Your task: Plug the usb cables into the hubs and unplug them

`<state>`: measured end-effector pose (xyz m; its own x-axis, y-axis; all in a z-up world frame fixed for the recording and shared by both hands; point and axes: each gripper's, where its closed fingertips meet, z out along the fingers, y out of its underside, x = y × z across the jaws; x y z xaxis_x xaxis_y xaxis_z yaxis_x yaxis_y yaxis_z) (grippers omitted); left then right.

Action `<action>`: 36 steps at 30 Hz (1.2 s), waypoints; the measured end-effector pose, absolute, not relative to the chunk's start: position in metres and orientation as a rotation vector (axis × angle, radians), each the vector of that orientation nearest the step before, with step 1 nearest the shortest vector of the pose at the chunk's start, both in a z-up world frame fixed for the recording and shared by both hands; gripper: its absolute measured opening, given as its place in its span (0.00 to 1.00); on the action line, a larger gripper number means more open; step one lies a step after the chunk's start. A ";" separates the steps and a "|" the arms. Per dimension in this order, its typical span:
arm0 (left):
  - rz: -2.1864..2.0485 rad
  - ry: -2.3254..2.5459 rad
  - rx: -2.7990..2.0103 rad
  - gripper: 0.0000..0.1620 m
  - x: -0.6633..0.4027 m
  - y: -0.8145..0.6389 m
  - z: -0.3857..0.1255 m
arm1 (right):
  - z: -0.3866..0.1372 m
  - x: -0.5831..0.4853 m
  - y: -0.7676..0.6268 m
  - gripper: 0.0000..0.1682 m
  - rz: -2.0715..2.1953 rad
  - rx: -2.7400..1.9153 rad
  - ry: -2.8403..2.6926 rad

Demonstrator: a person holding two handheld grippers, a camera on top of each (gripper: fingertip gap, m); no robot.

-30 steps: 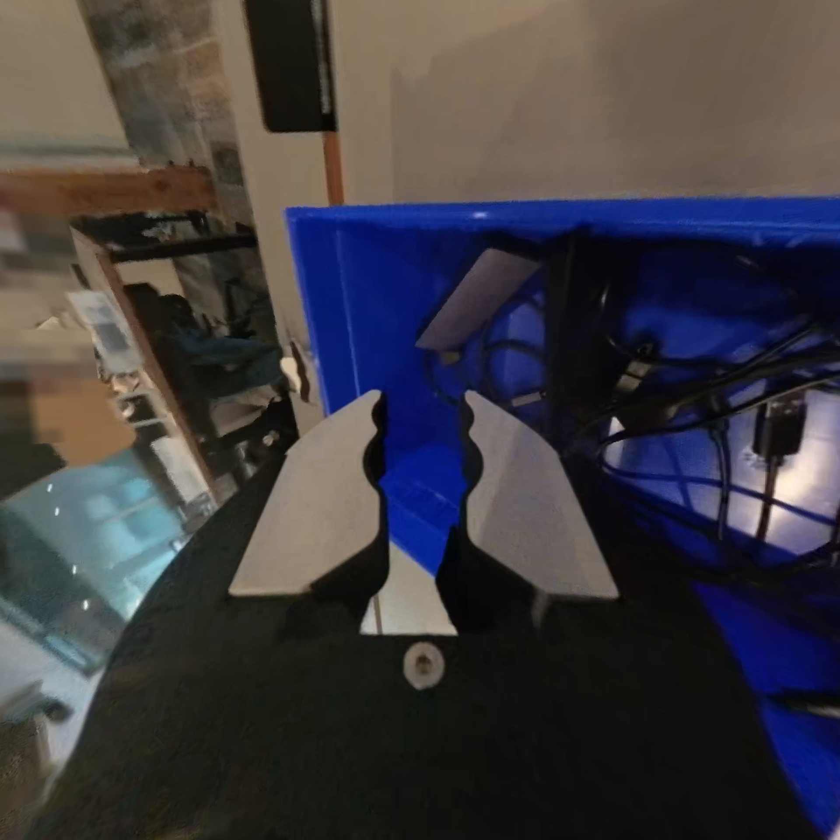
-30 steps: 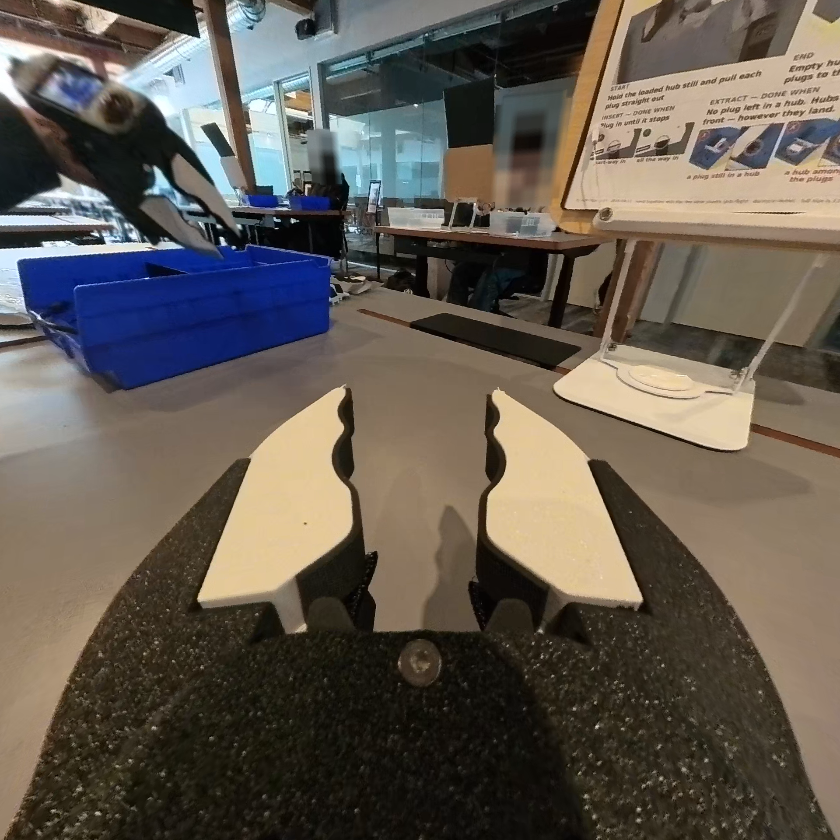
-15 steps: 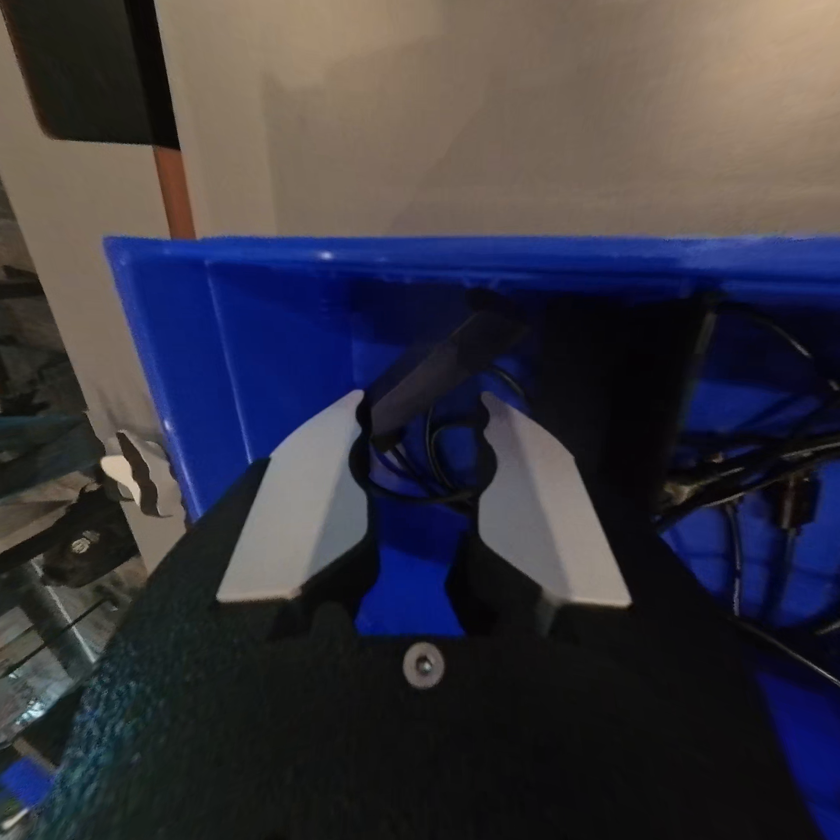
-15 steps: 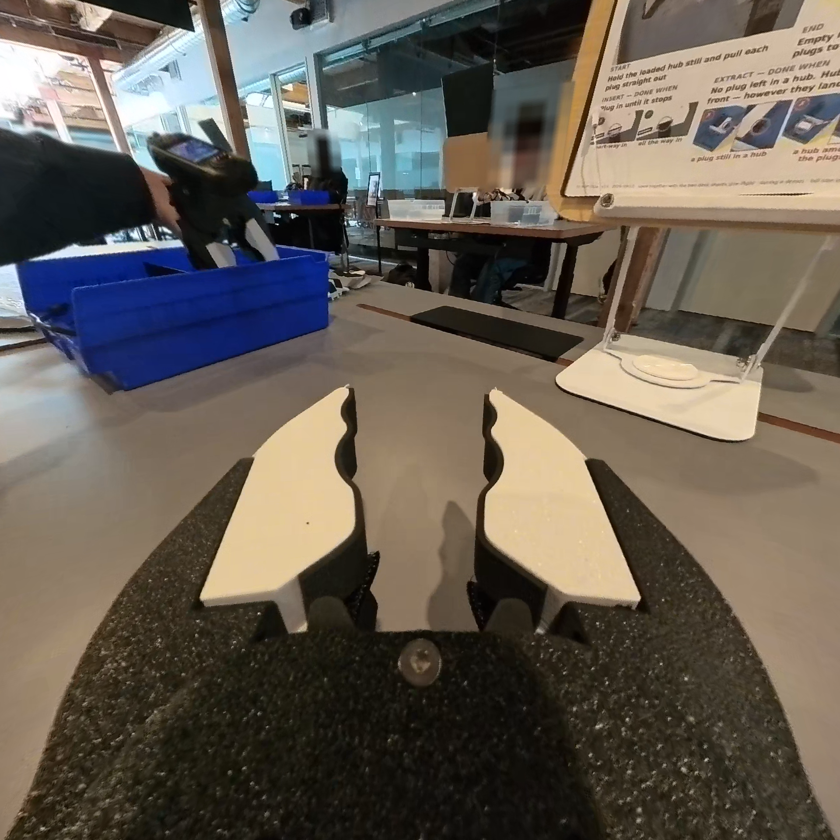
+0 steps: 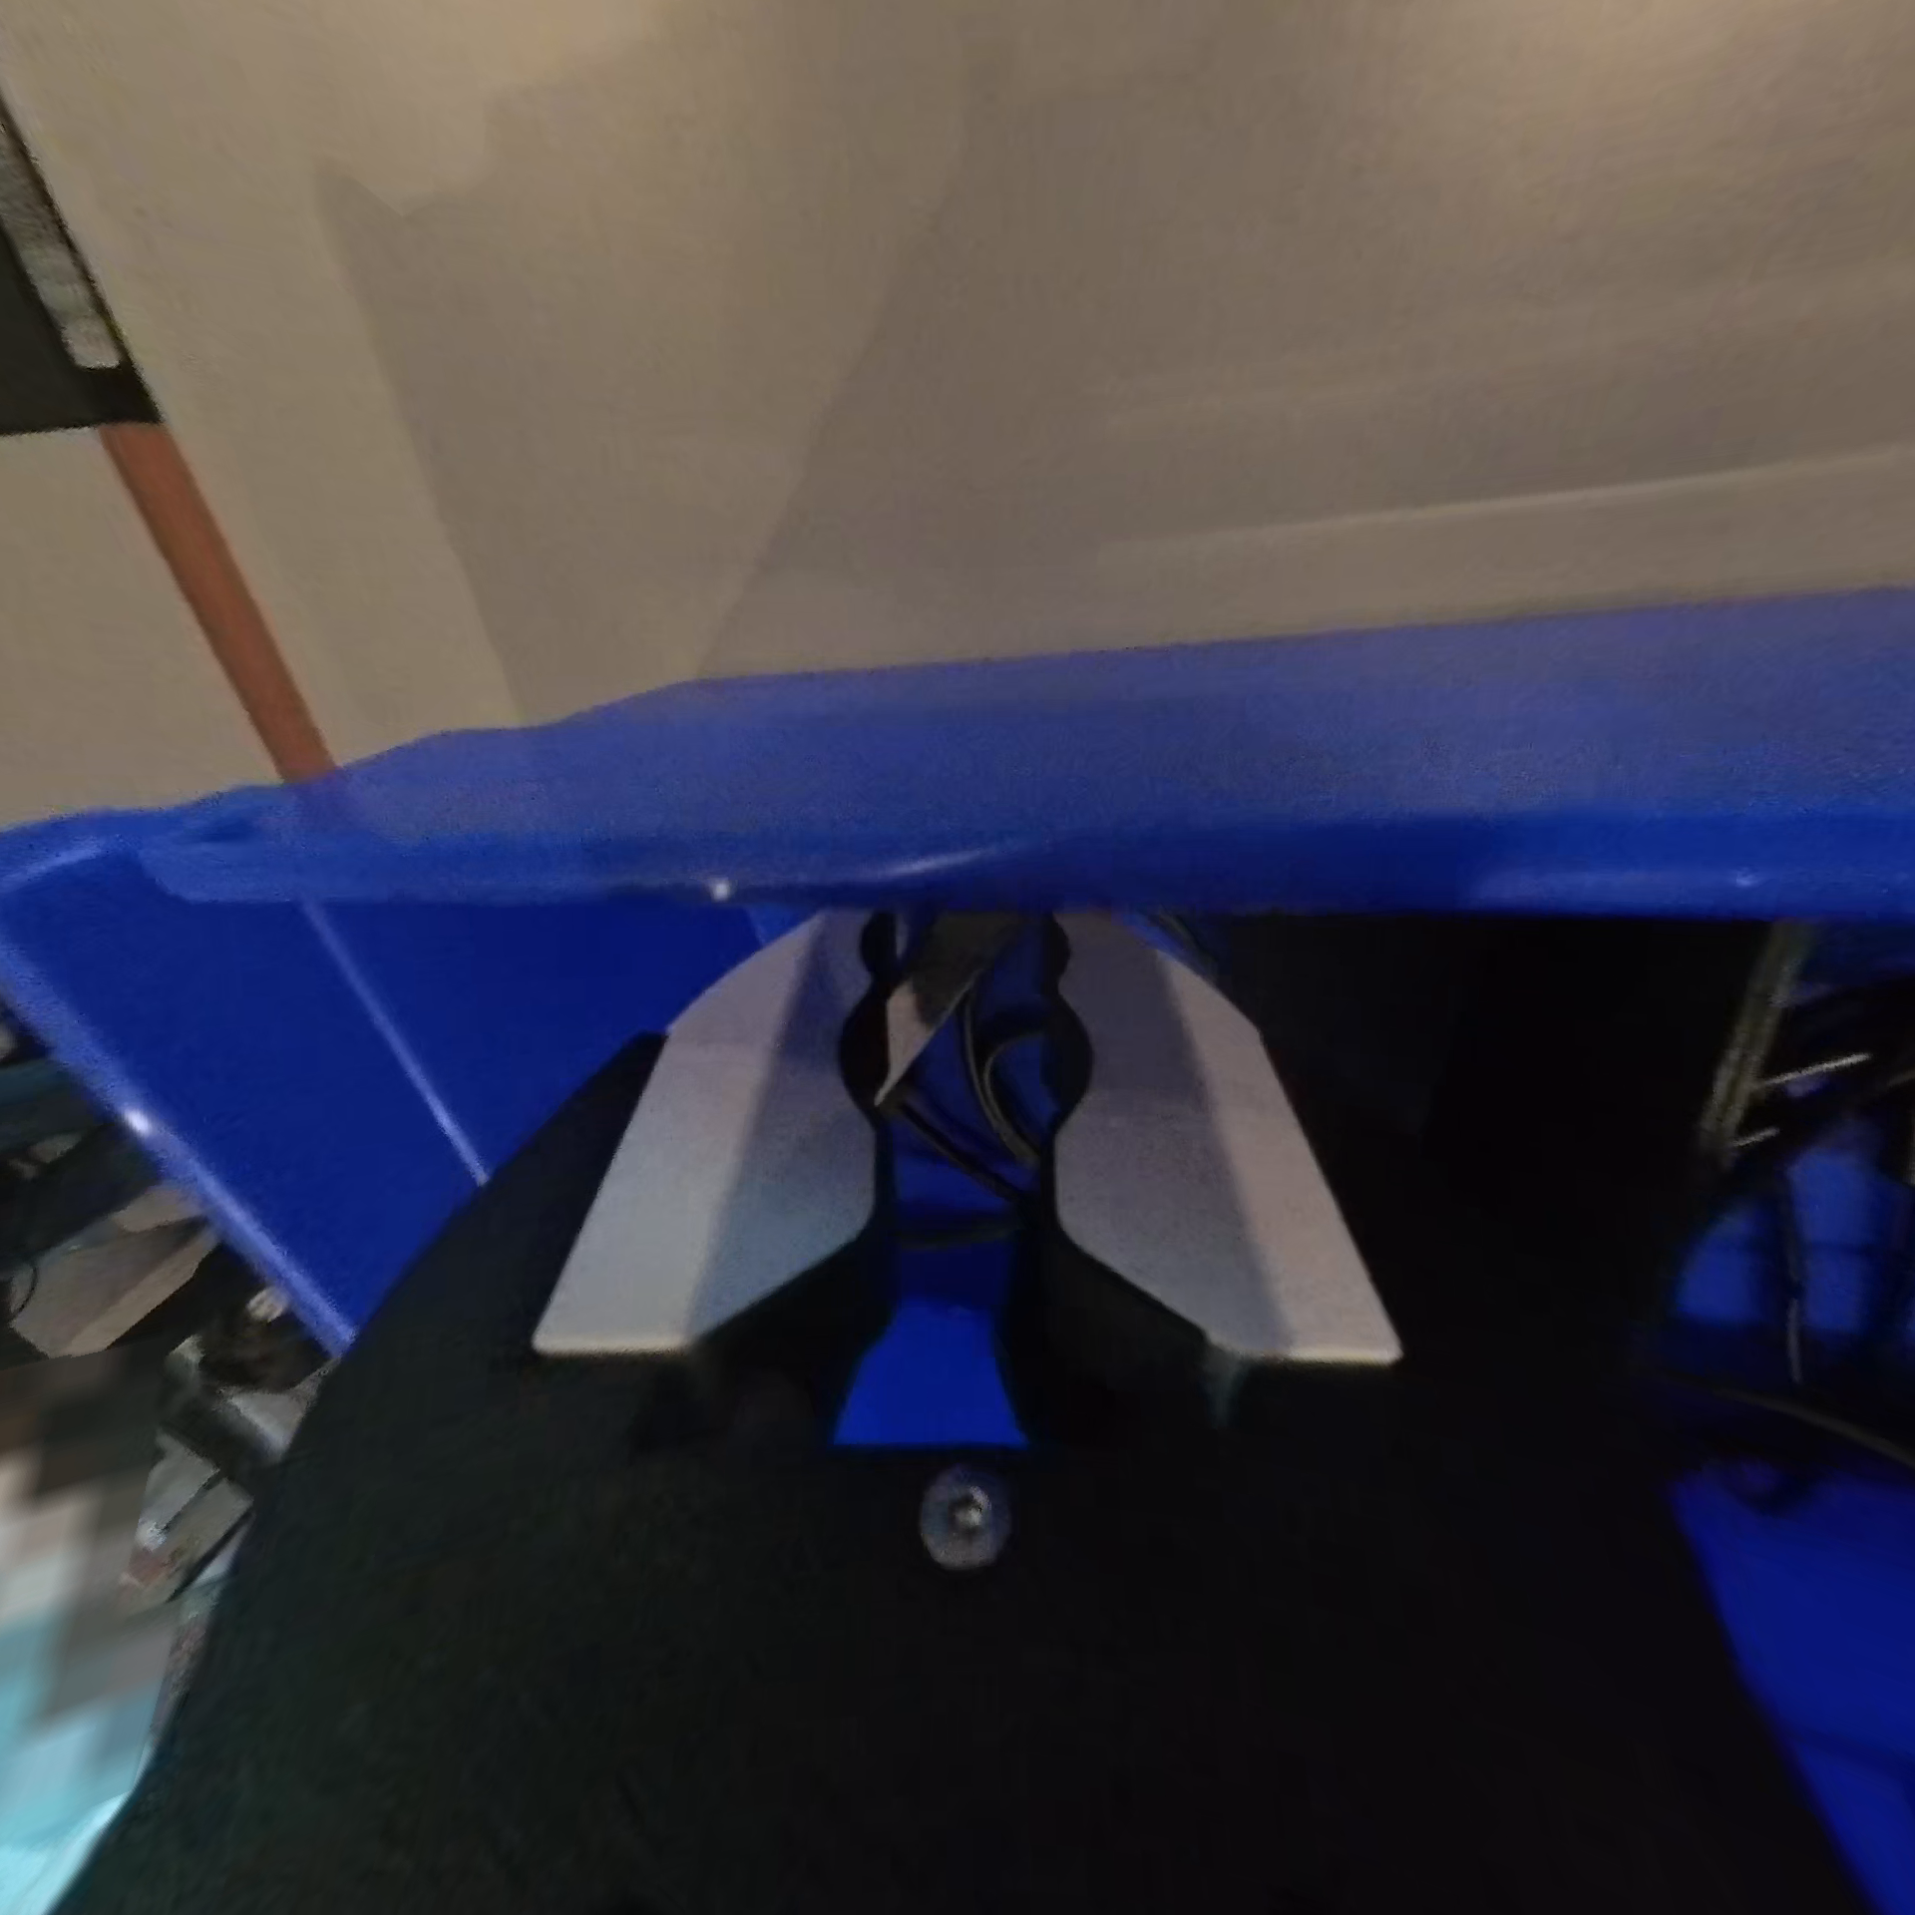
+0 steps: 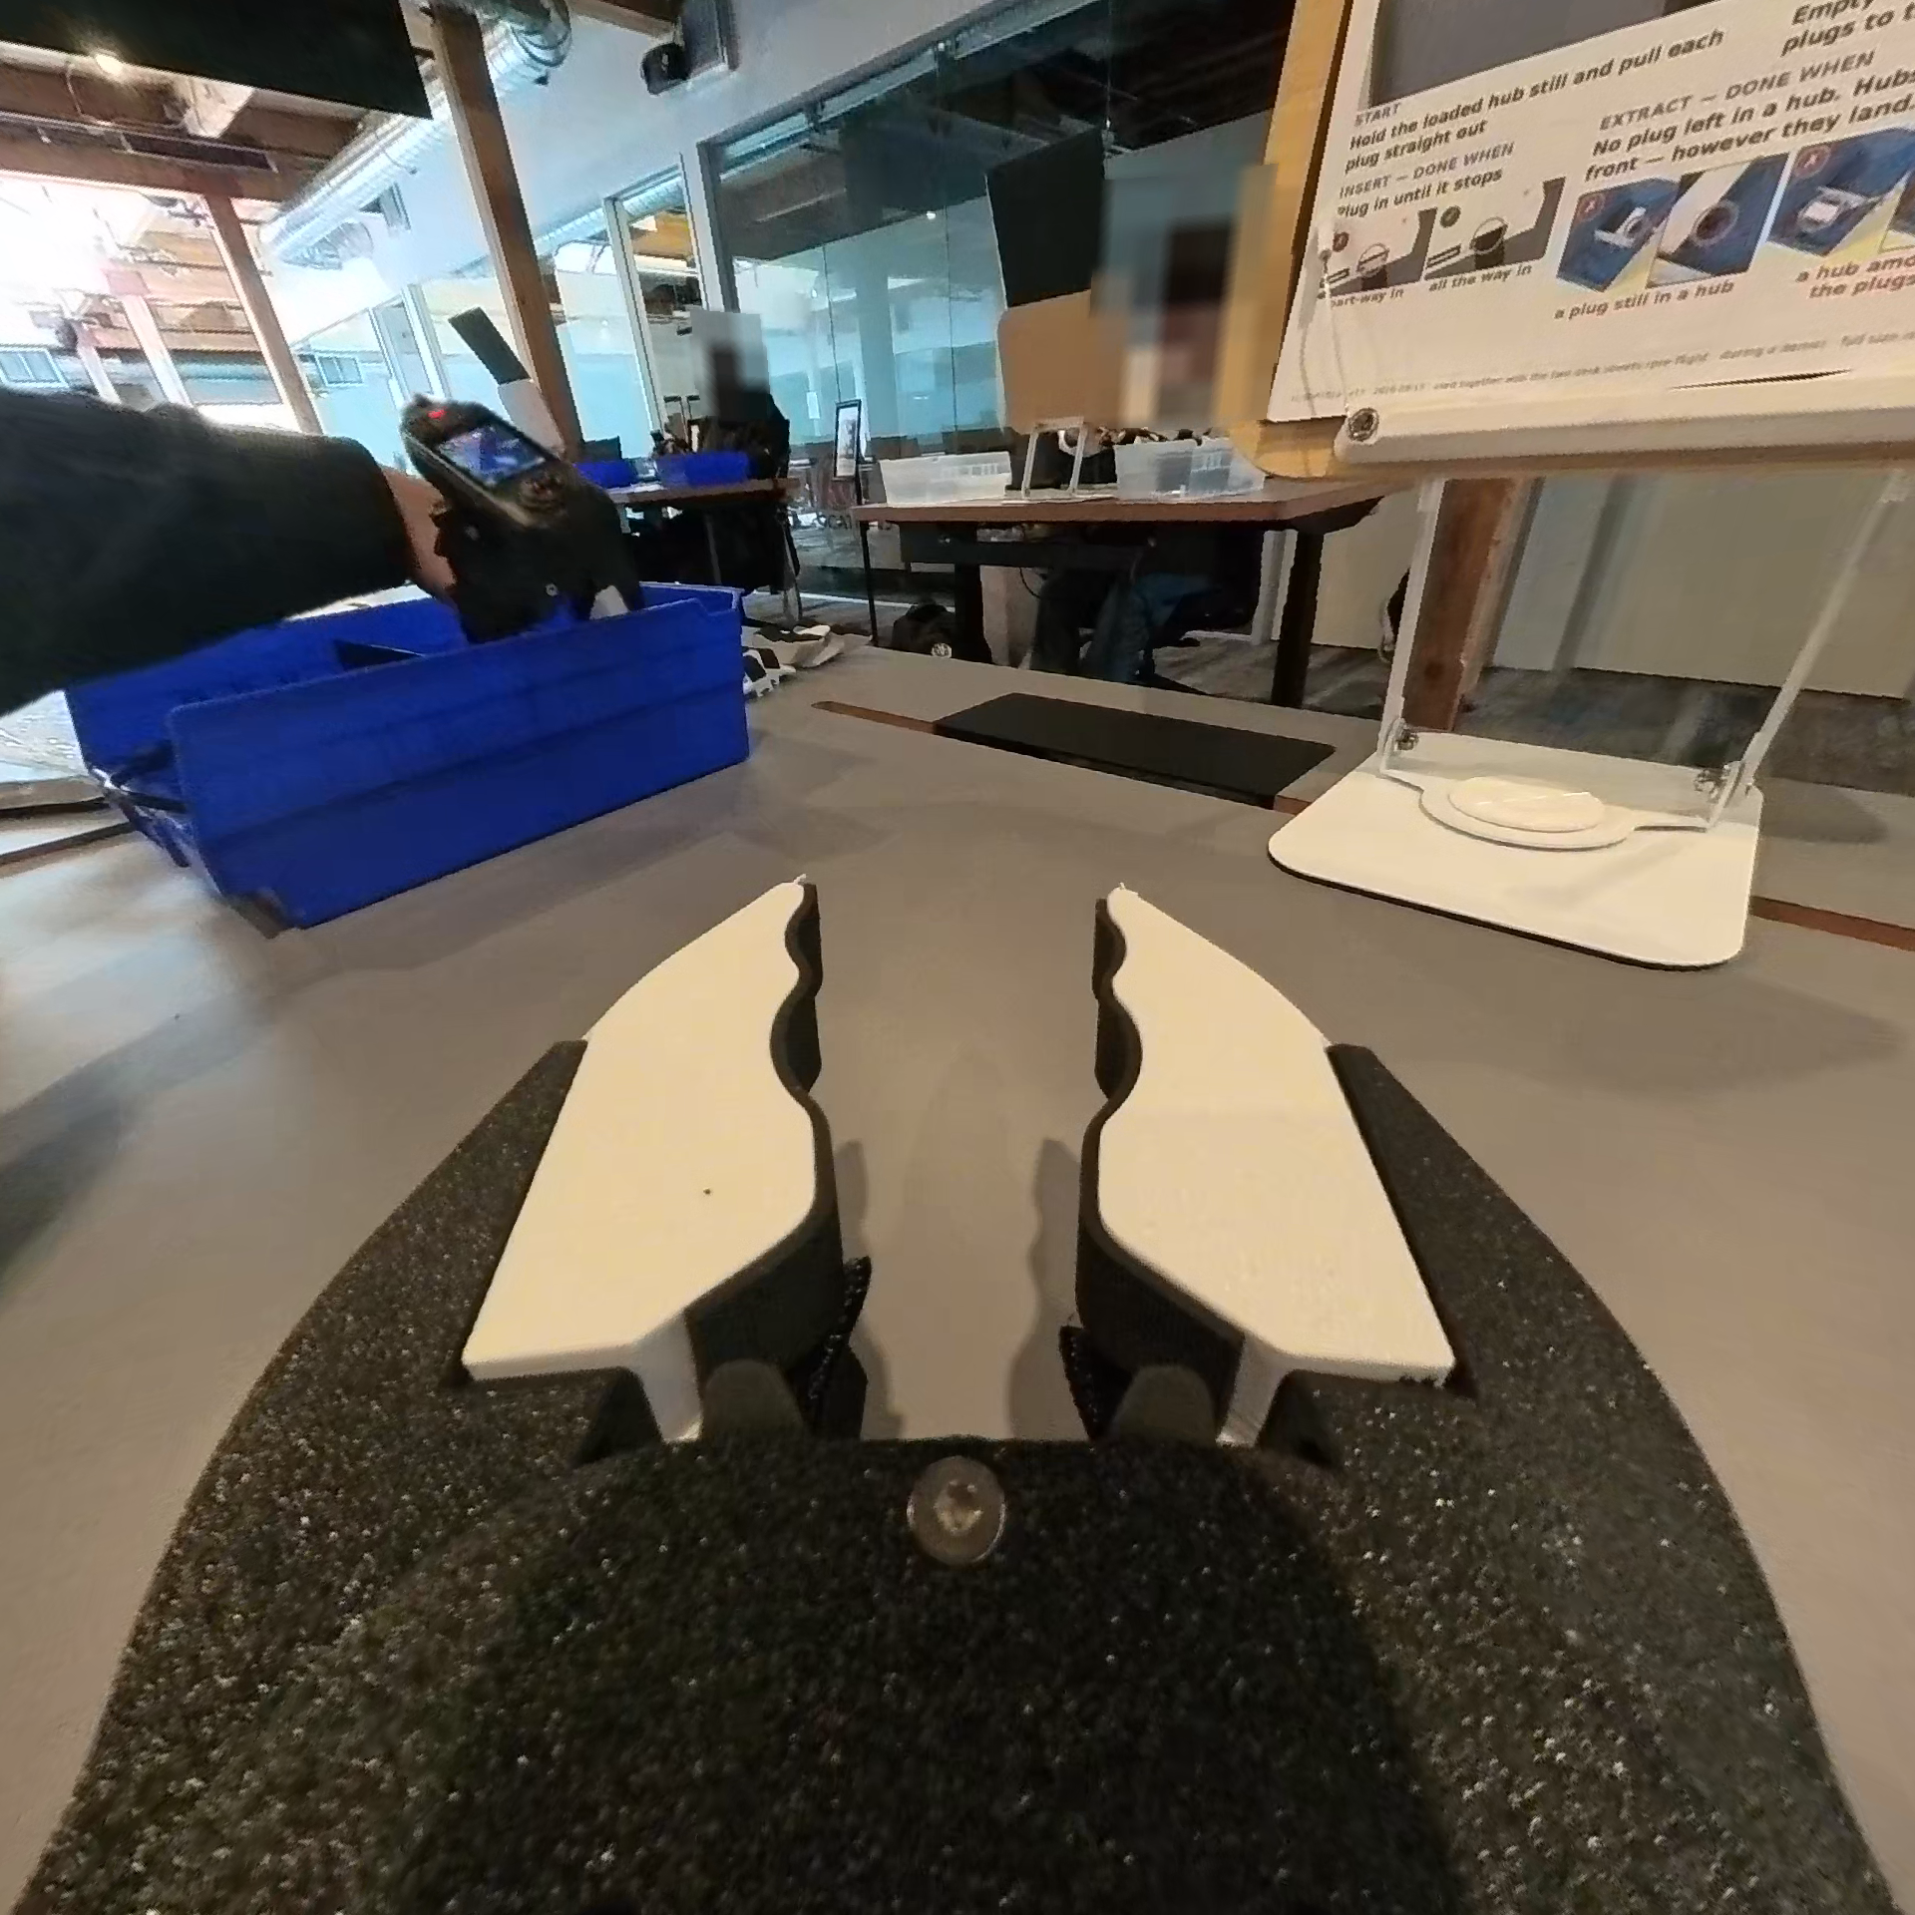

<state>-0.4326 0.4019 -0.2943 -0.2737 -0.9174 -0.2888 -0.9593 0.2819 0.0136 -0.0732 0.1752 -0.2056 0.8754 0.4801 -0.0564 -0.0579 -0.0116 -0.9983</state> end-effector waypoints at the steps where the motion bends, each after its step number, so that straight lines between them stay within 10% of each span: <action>1: 0.305 2.325 -1.722 0.14 -0.434 0.404 -0.292 | -0.206 -0.073 0.175 0.30 0.439 -1.531 -0.345; 25: 0.734 1.436 -1.125 0.07 -0.363 0.328 0.058 | -0.208 -0.082 0.170 0.27 0.309 -1.526 -0.455; 36: 0.013 1.280 -1.195 0.07 -0.199 0.240 0.005 | -0.199 -0.055 0.173 0.24 0.224 -1.484 -0.378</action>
<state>-0.1987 0.2400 0.0045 0.3698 -0.5814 -0.7247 -0.5956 0.4504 -0.6652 -0.0553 0.1731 -0.1988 0.9212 0.3737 0.1081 0.0837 0.0809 -0.9932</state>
